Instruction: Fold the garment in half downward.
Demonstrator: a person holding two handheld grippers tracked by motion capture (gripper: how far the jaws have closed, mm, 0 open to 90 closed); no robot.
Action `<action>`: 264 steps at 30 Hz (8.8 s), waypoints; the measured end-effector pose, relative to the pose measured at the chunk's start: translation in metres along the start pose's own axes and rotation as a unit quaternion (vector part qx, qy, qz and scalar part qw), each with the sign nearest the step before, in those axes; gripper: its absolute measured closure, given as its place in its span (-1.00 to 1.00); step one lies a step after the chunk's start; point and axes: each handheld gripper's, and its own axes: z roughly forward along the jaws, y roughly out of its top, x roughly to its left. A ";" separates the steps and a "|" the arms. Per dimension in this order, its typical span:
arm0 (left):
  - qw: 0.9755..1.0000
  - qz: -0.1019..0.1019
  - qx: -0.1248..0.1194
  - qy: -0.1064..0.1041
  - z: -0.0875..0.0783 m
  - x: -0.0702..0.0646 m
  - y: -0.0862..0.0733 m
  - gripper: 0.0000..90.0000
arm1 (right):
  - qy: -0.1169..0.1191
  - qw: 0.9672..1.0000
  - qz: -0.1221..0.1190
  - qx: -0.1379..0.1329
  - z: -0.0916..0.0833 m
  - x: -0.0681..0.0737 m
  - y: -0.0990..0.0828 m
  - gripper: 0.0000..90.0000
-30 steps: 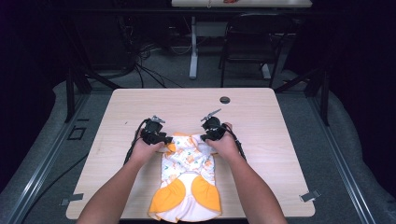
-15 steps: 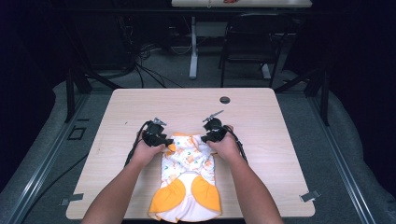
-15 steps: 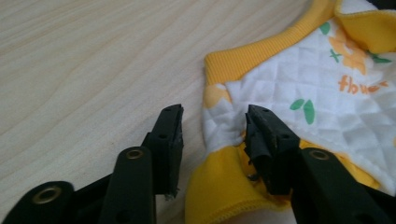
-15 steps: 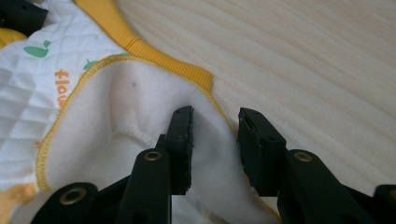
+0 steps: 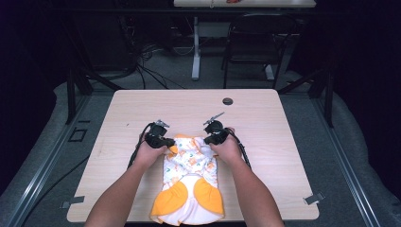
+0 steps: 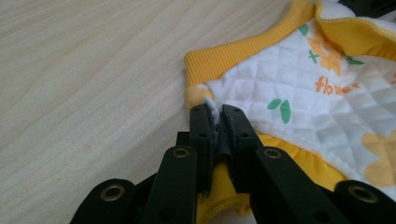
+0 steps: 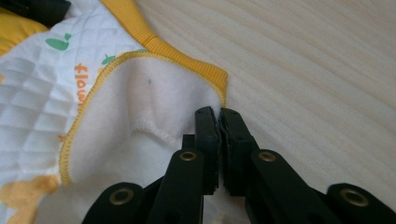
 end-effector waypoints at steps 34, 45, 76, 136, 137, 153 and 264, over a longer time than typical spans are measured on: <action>0.995 0.044 -0.088 0.023 -0.075 -0.008 0.049 0.89 | -0.027 0.994 -0.064 -0.090 -0.089 0.003 0.037 0.94; 0.991 0.066 -0.115 0.023 -0.091 -0.011 0.051 0.89 | -0.039 0.988 -0.082 -0.122 -0.106 0.010 0.039 0.94; 0.992 0.079 -0.099 -0.028 -0.087 -0.035 -0.021 0.89 | 0.006 0.987 -0.129 -0.096 -0.101 0.048 -0.024 0.94; 0.991 0.037 -0.091 -0.092 -0.100 -0.067 -0.068 0.99 | 0.088 0.986 -0.078 -0.122 -0.099 0.077 -0.070 0.99; 0.991 0.039 -0.088 -0.096 -0.101 -0.070 -0.070 0.99 | 0.093 0.985 -0.080 -0.120 -0.099 0.080 -0.072 0.99; 0.991 0.055 -0.051 -0.107 -0.086 -0.090 -0.116 0.99 | 0.126 0.984 -0.102 -0.075 -0.087 0.105 -0.117 0.99; 0.991 0.004 -0.134 -0.026 -0.109 -0.049 -0.091 0.17 | 0.033 0.991 -0.056 -0.116 -0.111 0.063 -0.100 0.27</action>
